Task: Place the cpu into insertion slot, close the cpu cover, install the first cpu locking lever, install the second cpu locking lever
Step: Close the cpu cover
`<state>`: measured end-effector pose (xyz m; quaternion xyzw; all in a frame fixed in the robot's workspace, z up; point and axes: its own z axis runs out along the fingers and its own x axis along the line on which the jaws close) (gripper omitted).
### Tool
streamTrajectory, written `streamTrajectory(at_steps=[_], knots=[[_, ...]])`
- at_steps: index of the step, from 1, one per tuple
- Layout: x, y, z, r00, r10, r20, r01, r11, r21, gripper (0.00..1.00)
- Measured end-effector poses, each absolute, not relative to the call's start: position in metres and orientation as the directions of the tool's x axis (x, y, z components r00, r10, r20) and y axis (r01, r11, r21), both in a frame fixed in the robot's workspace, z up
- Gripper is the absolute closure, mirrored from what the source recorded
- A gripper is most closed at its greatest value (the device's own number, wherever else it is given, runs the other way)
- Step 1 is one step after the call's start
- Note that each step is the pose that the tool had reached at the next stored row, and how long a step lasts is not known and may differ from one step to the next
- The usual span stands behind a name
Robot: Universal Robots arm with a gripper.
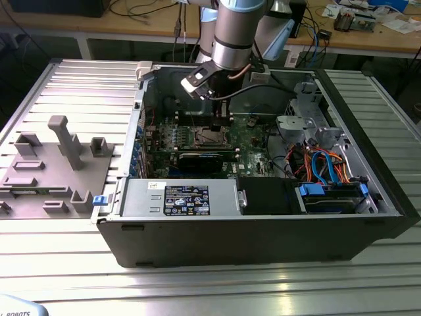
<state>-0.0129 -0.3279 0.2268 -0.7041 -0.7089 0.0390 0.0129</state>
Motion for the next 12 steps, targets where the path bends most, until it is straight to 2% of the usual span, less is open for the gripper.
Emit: streamTrajectory(at_steps=[12], knots=[[-0.013, -0.328, 0.242, -0.013, 0.999, -0.034, 0.997, 0.011, -0.073, 0.89]])
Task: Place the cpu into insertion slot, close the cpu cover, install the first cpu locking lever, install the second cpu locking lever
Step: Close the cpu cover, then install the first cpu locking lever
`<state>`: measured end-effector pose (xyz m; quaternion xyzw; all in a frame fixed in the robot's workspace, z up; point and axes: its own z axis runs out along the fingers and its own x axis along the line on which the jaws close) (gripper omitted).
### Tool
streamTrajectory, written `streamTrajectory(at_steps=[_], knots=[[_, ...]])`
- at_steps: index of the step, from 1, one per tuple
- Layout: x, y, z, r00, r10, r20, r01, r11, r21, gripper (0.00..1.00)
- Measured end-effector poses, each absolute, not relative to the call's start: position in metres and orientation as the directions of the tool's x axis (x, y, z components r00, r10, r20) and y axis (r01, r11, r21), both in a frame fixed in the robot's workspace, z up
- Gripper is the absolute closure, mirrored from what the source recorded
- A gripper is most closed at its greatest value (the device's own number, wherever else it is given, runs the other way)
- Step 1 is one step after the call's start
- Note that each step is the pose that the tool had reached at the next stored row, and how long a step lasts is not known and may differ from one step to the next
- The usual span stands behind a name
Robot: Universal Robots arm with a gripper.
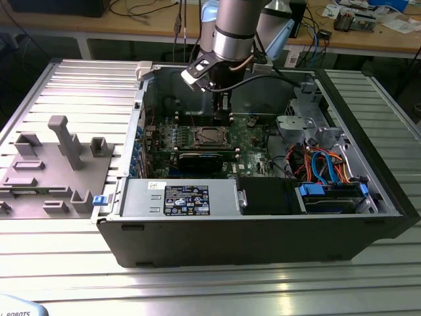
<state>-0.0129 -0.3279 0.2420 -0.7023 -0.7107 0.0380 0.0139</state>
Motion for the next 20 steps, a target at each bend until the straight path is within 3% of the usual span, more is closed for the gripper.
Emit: streamTrajectory(at_steps=[12, 20], knots=[[-0.0128, -0.3279, 0.2421, -0.016, 1.0, -0.026, 0.997, 0.014, -0.073, 0.89], [-0.0128, -0.3279, 0.242, -0.13, 0.991, -0.02, 0.989, 0.128, -0.073, 0.89]])
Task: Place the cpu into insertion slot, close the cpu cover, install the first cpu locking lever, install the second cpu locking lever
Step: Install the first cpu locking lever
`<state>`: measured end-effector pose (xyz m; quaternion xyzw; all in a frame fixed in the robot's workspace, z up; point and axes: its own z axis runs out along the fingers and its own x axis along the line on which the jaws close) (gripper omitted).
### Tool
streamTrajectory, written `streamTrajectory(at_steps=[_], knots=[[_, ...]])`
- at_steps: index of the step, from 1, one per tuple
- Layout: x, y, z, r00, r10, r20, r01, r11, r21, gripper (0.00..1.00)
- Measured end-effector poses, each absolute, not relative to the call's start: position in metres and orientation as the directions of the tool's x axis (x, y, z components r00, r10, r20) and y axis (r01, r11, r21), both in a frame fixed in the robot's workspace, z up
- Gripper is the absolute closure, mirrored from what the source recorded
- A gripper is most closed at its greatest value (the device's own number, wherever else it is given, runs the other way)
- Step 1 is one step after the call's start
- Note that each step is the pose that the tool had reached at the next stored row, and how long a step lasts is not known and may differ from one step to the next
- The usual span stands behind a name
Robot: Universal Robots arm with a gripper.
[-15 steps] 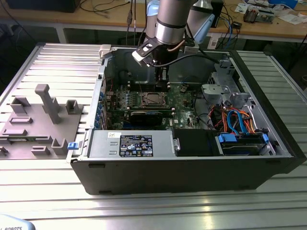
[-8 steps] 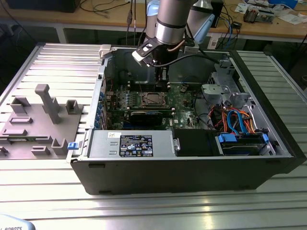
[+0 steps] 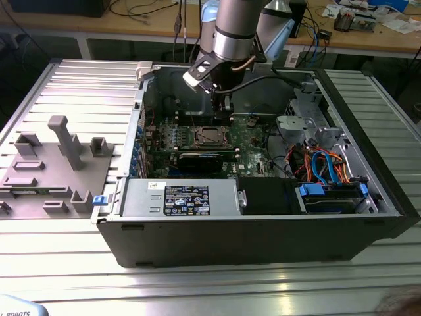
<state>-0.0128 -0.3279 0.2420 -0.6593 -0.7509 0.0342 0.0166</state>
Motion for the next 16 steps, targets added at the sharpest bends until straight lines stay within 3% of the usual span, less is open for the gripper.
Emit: streamTrajectory(at_steps=[16], knots=[[-0.0128, -0.3279, 0.242, -0.317, 0.948, -0.02, 0.946, 0.315, -0.073, 0.89]])
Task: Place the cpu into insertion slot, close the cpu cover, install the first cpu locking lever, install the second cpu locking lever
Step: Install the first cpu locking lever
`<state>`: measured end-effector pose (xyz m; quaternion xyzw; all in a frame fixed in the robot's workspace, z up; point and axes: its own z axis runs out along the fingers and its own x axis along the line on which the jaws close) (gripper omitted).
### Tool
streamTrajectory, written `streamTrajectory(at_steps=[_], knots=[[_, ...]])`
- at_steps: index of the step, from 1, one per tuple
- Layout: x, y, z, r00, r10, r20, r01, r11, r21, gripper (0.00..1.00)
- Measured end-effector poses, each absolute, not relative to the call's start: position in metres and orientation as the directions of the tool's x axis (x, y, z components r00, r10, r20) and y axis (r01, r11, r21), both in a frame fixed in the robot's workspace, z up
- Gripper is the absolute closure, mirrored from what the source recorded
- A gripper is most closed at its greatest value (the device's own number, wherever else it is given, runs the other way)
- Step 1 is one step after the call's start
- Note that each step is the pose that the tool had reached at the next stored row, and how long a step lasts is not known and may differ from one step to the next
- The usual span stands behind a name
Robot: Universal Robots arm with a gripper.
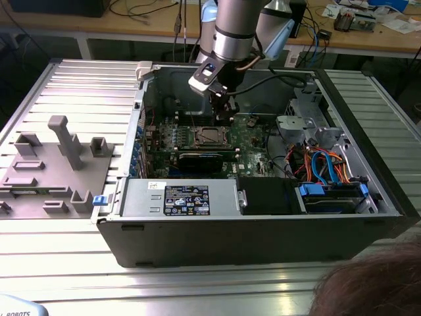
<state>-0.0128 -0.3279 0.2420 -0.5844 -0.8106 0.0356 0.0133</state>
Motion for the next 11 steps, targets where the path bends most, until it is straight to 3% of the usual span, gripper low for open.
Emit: streamTrajectory(at_steps=[11], knots=[[-0.0128, -0.3279, 0.242, -0.379, 0.925, -0.02, 0.923, 0.377, -0.073, 0.89]])
